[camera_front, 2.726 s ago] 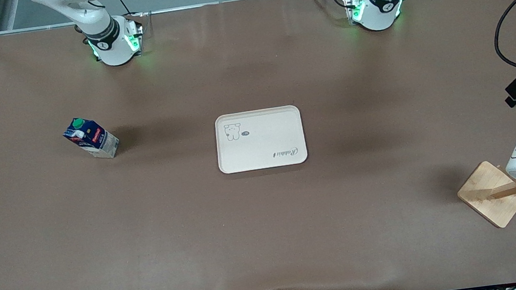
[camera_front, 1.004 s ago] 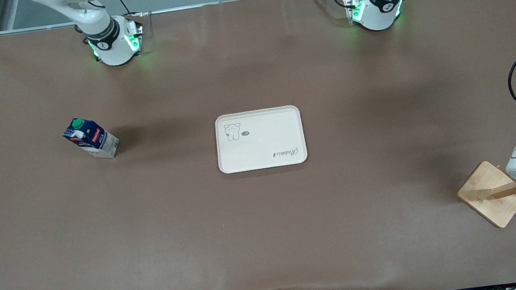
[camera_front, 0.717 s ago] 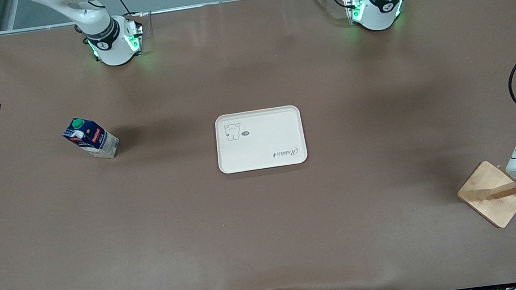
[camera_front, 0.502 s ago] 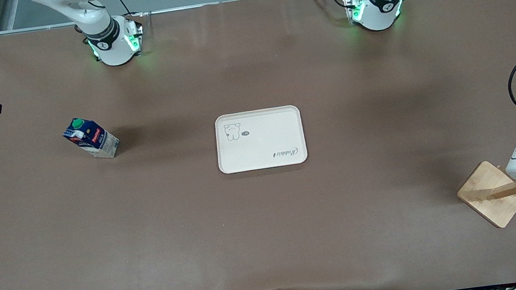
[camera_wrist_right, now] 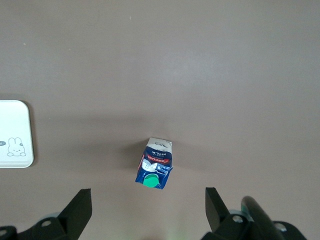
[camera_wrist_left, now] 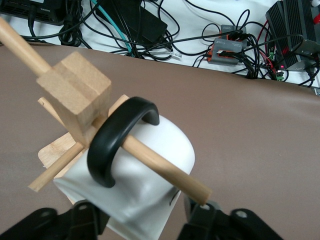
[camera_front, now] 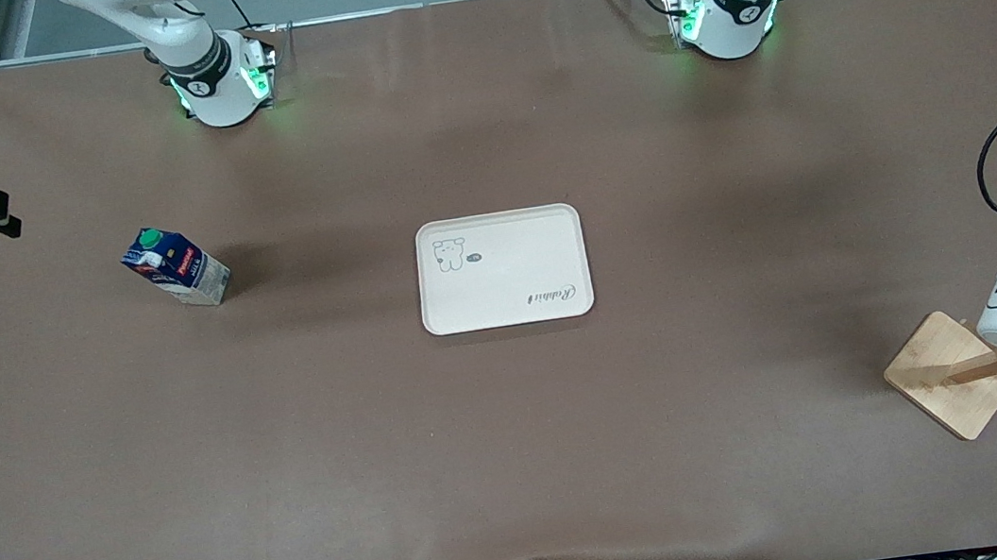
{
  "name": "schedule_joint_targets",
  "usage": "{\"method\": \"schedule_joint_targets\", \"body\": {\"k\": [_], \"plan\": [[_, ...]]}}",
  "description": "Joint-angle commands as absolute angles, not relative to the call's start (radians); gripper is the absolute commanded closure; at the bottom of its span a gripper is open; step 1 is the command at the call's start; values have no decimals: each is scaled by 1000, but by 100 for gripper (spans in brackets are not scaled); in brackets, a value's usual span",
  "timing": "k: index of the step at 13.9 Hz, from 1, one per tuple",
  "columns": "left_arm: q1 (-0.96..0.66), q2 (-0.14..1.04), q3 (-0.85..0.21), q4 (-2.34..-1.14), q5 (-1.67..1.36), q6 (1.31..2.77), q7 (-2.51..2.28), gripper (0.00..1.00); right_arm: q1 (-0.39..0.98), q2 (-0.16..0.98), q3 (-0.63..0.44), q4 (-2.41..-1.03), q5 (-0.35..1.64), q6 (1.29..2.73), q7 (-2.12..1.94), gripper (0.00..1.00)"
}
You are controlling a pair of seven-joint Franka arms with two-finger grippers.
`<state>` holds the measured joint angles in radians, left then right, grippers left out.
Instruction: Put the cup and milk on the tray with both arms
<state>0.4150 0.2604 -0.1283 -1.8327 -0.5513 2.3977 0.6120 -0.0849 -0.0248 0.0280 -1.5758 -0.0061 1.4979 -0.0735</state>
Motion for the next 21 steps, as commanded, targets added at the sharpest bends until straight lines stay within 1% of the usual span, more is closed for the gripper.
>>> {"method": "schedule_joint_targets", "body": {"k": [1,3,4,5,7,9,13,14,17,19,21], "plan": [[413,268,-132,-1819,-564,2402,641,55,-101,75,34,-1546,-14,1483,-86,0],[411,267,-133,-1822,-563,2401,641,65,-106,109,34,-1548,-12,1480,-86,0],[411,267,-133,-1822,-561,2401,646,73,-103,136,34,-1548,-12,1480,-87,0],[411,267,-133,-1822,-561,2401,653,79,-104,156,34,-1548,-11,1479,-87,0],[410,267,-135,-1821,-560,2399,657,91,-101,158,34,-1545,-12,1480,-90,0],[408,264,-137,-1821,-560,2398,660,100,-98,158,34,-1545,-12,1479,-86,0],[405,252,-160,-1818,-558,2393,657,100,-92,150,40,-1554,3,1451,-57,0],[406,250,-176,-1816,-558,2393,649,100,-92,150,40,-1557,20,1445,-55,0],[405,232,-183,-1816,-557,2387,644,100,-107,161,32,-1578,98,1428,-40,0],[405,219,-192,-1816,-557,2366,643,100,-115,192,32,-1601,94,1372,132,0],[402,201,-196,-1819,-557,2333,595,100,-95,189,34,-1641,77,1350,198,0]]}}
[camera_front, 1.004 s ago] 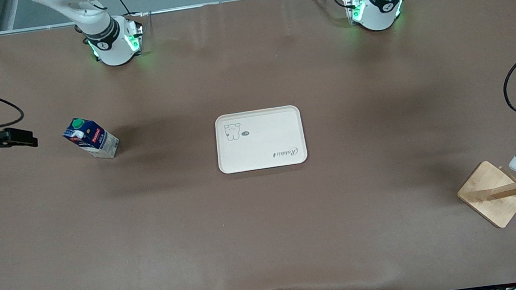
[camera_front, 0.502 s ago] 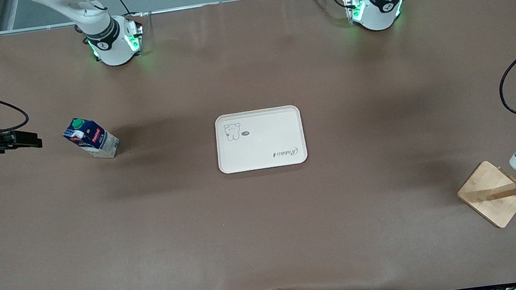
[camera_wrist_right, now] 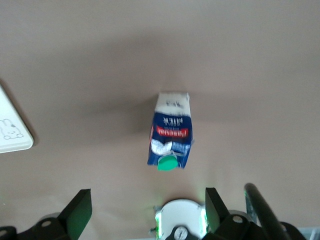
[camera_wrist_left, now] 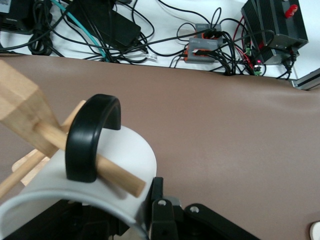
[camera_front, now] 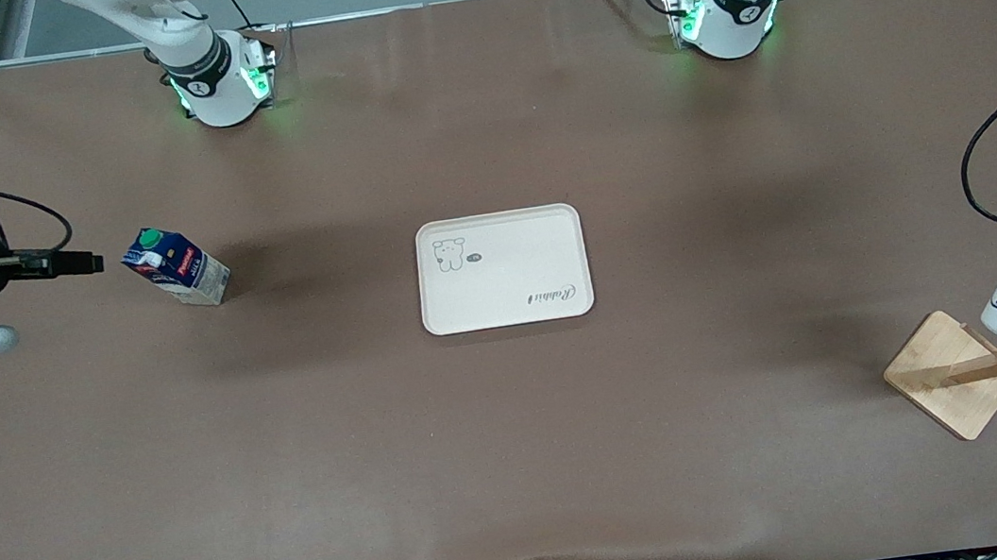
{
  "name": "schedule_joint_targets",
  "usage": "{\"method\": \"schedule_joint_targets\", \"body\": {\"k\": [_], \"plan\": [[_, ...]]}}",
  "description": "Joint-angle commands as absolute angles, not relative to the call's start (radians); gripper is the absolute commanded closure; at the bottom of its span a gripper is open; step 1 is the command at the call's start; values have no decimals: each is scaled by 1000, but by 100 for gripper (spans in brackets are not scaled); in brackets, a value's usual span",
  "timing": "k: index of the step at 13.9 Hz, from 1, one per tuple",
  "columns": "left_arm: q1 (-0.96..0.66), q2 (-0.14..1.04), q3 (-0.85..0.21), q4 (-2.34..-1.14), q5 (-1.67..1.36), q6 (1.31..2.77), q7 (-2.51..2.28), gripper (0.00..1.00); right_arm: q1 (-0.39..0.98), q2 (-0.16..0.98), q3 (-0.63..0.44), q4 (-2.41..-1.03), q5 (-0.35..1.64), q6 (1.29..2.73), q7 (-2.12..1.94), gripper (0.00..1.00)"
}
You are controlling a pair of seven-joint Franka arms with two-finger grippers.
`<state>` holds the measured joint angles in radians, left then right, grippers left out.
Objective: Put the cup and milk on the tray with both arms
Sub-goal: 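Grasp the milk carton with the right gripper while the left gripper holds, then lift the mug off the stand with the left gripper toward the tray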
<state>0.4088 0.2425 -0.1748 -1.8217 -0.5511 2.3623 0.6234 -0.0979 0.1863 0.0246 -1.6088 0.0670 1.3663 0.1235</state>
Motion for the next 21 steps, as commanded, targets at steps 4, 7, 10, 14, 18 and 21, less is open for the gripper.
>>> {"method": "schedule_joint_targets", "body": {"k": [4,7,10,14,18,21], "plan": [[402,167,-210,-1824,-494,2290,505,100,-49,120,37,-1822,9,1449,201,0],[403,131,-241,-1821,-413,2226,361,100,-48,69,37,-1939,-18,1537,196,0],[402,112,-287,-1818,-370,2192,240,100,-57,52,37,-2002,-28,1583,193,0],[403,101,-394,-1801,-231,2177,7,100,-57,12,37,-2117,-28,1702,192,0],[399,130,-489,-1743,-152,2071,-174,100,-57,-17,37,-2217,-28,1827,192,0],[355,153,-548,-1730,-88,2049,-326,100,-58,-18,35,-2224,-29,1827,192,0]]}}
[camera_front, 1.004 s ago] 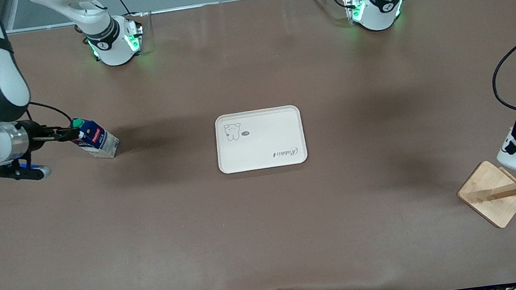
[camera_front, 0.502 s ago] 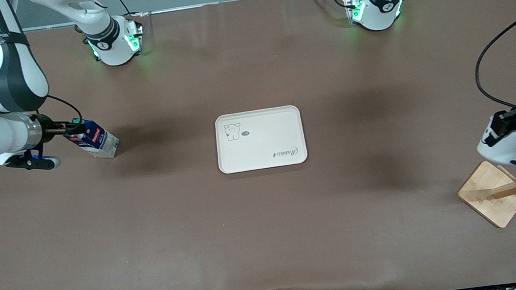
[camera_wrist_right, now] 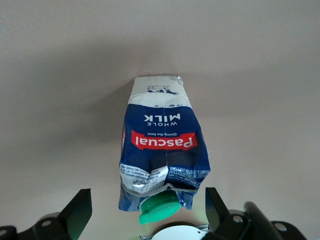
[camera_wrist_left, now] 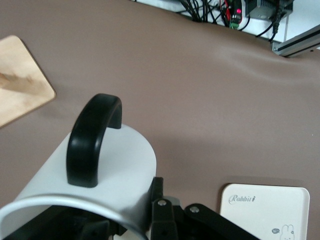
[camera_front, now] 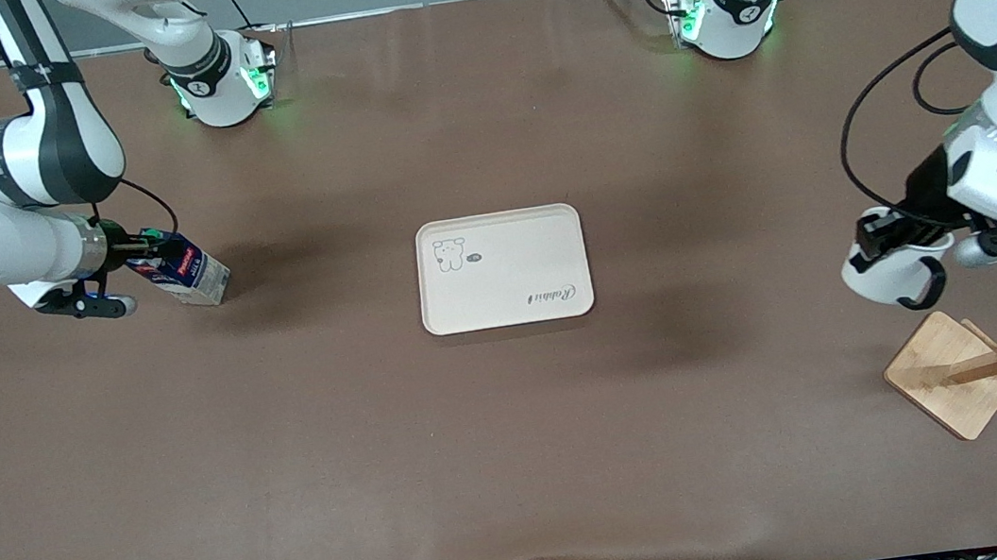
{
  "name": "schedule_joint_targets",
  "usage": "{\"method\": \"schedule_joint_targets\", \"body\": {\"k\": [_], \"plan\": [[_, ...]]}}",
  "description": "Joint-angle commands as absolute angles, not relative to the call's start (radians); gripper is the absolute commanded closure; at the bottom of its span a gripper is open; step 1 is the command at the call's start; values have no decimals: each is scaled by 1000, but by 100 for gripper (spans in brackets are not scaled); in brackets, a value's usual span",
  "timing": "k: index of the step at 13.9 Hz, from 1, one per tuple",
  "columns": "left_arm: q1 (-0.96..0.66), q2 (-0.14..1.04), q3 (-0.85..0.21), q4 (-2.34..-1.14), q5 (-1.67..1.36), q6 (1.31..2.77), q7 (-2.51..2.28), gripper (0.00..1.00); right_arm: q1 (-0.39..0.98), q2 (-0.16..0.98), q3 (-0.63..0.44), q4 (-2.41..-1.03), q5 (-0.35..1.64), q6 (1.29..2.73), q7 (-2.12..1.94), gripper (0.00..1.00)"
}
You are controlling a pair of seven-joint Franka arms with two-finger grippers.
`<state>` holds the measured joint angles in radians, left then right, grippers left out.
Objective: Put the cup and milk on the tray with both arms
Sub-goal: 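Lift the mug off the stand with the left gripper toward the tray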
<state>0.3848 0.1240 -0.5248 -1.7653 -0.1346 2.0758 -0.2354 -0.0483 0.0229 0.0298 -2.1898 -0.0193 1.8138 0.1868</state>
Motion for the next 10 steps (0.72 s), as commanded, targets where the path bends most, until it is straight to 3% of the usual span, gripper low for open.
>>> {"method": "schedule_joint_targets", "body": {"k": [1,5,8,10], "plan": [[313,167,-548,-1730,-74,2049,-384,100,-60,-23,34,-2224,-29,1827,192,0],[195,215,-548,-1730,-60,2023,-549,100,-75,-25,34,-2226,-31,1847,192,0],[103,262,-548,-1726,-22,2023,-681,100,-83,-25,34,-2243,-32,1862,192,37],[29,319,-548,-1707,11,2023,-796,100,-83,-23,34,-2246,-32,1865,190,40]]}}
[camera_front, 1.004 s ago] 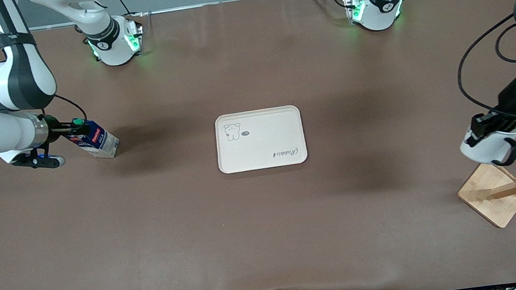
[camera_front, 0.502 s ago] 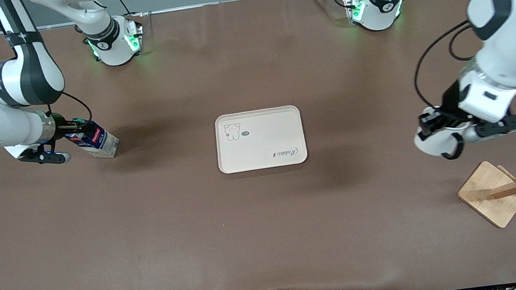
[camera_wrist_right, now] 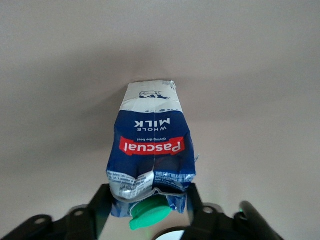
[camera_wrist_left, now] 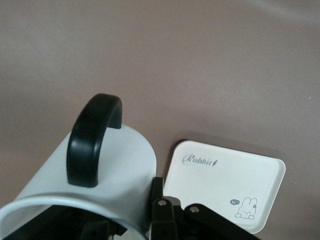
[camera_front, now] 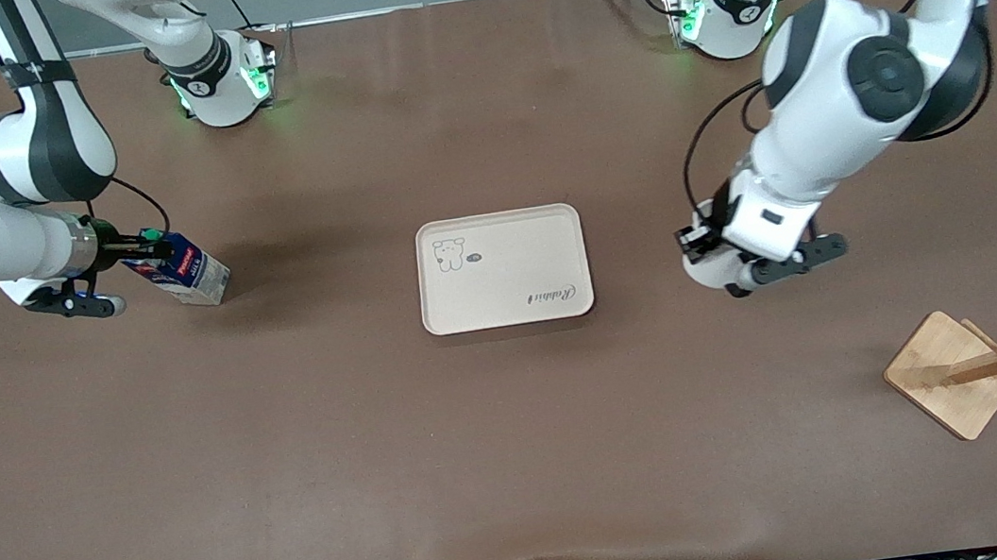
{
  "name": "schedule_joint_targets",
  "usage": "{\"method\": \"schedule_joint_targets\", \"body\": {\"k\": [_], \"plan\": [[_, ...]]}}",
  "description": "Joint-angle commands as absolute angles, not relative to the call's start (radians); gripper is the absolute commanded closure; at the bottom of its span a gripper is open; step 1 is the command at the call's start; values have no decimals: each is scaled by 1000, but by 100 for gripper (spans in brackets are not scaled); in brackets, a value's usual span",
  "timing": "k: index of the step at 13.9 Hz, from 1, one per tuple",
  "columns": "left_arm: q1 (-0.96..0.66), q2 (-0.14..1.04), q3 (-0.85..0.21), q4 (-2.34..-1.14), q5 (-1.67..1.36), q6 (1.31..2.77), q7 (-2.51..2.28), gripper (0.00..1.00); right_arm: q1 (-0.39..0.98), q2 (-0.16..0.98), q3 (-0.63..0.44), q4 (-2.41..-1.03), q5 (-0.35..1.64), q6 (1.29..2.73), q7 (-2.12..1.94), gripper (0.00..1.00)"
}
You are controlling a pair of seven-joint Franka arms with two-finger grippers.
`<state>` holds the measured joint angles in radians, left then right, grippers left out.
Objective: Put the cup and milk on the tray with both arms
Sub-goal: 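Lift the mug off the stand with the left gripper toward the tray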
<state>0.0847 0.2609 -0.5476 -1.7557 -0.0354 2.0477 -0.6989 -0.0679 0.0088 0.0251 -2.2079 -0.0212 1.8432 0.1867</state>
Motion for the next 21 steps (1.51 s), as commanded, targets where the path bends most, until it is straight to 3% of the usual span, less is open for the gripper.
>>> {"method": "schedule_joint_targets", "body": {"k": [1,2,3,11,12,21], "plan": [[9,343,-548,-1700,20,2023,-831,100,-83,-25,34,-2246,-32,1865,190,47],[-12,368,-548,-1691,21,2022,-845,100,-83,-23,34,-2247,-32,1865,190,52],[-35,394,-548,-1675,21,2022,-850,100,-83,-25,34,-2246,-32,1861,181,64],[-179,592,-541,-1585,21,2023,-948,100,-72,-17,40,-2120,-32,1717,133,93],[-190,609,-540,-1579,21,2022,-948,100,-65,-17,41,-2111,-31,1706,133,100],[-276,726,-511,-1568,57,2028,-991,100,34,8,41,-1858,-17,1476,137,100]]}}
